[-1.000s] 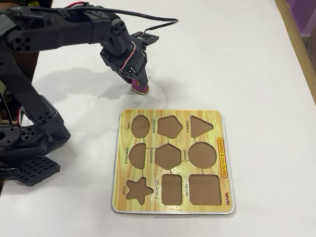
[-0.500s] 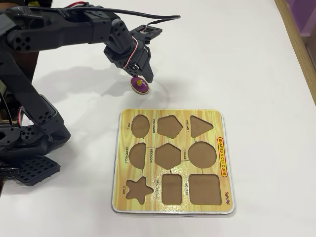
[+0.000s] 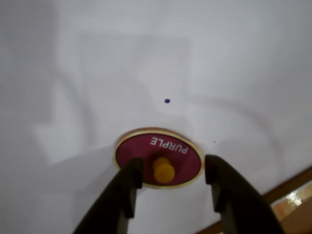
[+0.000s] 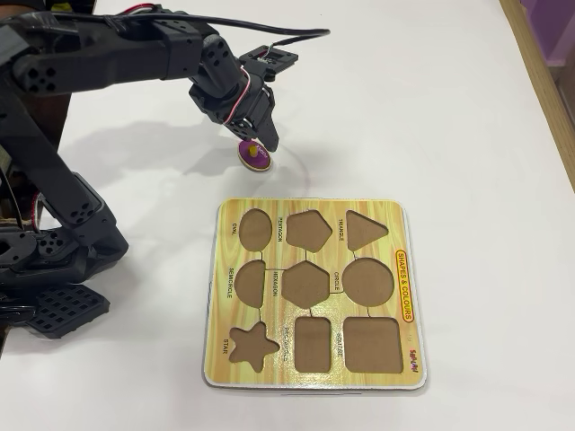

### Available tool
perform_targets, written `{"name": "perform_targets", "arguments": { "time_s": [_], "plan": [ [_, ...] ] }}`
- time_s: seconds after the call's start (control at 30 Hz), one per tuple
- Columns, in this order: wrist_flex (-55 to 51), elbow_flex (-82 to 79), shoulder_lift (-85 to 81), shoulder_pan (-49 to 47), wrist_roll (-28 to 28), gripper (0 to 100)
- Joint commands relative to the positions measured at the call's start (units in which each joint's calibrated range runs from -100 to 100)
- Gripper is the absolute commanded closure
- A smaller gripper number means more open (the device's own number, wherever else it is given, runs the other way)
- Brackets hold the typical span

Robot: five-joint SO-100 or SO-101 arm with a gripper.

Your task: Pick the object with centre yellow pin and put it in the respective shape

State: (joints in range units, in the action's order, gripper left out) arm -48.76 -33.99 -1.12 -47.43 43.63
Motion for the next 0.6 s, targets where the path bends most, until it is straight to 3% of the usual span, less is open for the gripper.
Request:
{"name": "perform_targets", "arguments": {
  "time_s": [0.0,0.57],
  "plan": [
    [0.27,0.81,-0.14,-0.23,0.20,85],
    [0.18,0.99,2.29,-0.52,0.41,85]
  ]
}}
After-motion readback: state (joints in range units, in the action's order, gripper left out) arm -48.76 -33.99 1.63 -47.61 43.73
